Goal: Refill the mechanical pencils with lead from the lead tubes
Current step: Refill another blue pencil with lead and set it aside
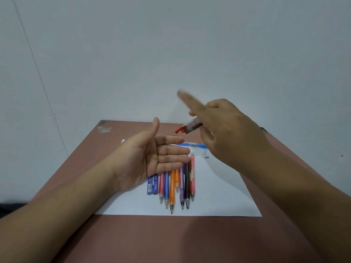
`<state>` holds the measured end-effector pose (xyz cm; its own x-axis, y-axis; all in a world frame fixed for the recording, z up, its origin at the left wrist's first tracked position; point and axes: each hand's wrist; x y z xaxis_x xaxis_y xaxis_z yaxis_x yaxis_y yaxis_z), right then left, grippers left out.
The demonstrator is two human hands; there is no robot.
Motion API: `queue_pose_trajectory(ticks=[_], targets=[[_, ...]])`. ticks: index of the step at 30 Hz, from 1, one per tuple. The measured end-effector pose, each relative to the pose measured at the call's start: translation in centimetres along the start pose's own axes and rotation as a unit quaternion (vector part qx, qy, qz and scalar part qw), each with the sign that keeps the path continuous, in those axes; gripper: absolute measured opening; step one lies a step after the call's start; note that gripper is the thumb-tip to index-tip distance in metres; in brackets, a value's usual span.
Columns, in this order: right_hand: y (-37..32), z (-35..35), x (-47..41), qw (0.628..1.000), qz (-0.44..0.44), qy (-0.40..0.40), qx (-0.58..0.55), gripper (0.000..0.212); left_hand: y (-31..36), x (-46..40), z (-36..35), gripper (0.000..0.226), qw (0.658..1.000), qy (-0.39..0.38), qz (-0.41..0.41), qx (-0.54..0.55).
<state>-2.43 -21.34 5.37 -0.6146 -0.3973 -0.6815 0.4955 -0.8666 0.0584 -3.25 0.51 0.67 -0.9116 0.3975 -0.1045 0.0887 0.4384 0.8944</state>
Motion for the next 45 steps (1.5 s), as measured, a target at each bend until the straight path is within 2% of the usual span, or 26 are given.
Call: queue_pose_trajectory(ticks=[2,3,4,8,17,18,21,22,26,32,34,36,37,38,42,45], targets=[[0.4,-0.5,0.2,0.998,0.062,0.010,0.009,0.057,0.0,0.0,-0.1,0.081,1.000,0.005,-0.001,-0.001],[0.4,-0.7,0.2,0.997,0.074,0.007,0.007,0.051,0.0,0.0,-0.2,0.081,1.000,0.008,0.000,-0.001],[0.2,-0.7,0.3,0.998,0.063,0.000,0.000,0.054,0.1,0.0,-0.2,0.081,1.000,0.010,0.001,-0.001],[-0.8,-0.4,0.1,0.999,-0.022,-0.025,0.005,0.092,0.1,0.1,-0.3,0.081,1.000,0.012,0.002,0.004],[-0.8,-0.7,0.2,0.999,-0.026,-0.025,0.013,0.095,0.2,0.0,-0.3,0.081,1.000,0.011,0.005,0.010],[-0.6,-0.7,0.3,1.000,-0.016,-0.021,0.007,0.090,0.2,0.0,-0.2,0.082,1.000,0.011,0.005,0.010],[0.3,-1.1,0.3,0.997,0.071,-0.002,0.000,0.048,0.2,0.0,-0.2,0.082,1.000,0.005,0.005,0.007],[0.4,-1.1,0.4,0.997,0.081,0.005,0.001,0.044,0.2,0.0,-0.2,0.082,1.000,0.004,0.005,0.007],[-0.3,-0.7,0.4,0.999,0.019,0.026,0.007,0.082,0.1,0.0,-0.2,0.082,1.000,0.009,0.004,0.006],[-0.6,-0.8,0.4,1.000,-0.014,-0.005,0.019,0.092,0.2,0.0,-0.2,0.081,1.000,0.007,0.008,0.006],[-0.3,-0.8,0.4,1.000,0.005,0.002,0.007,0.075,0.2,0.0,-0.1,0.081,1.000,0.007,0.008,0.007],[0.3,-1.0,0.4,0.998,0.062,0.009,0.001,0.045,0.2,0.0,-0.1,0.082,1.000,0.007,0.006,0.009],[0.4,-1.1,0.5,0.997,0.080,0.013,0.000,0.040,0.2,0.0,-0.1,0.082,1.000,0.006,0.006,0.010],[0.4,-1.1,0.6,0.996,0.082,0.017,0.001,0.044,0.2,0.0,-0.1,0.083,1.000,0.005,0.006,0.010],[-0.4,-0.8,0.7,0.999,0.035,0.026,0.009,0.086,0.2,0.0,-0.1,0.083,1.000,0.004,0.004,0.013],[-0.4,-0.8,0.7,0.999,0.031,0.030,0.013,0.090,0.2,0.1,-0.1,0.083,1.000,0.003,0.004,0.011]])
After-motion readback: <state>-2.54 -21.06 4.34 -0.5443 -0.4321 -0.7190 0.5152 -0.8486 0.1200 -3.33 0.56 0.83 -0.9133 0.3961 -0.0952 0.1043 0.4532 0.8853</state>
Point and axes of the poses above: each hand's wrist, its own x-axis away from the middle knuckle, its own z-axis out of the back of the hand, y = z × x, and after that the axes turned 12 degrees about -z, right-handed
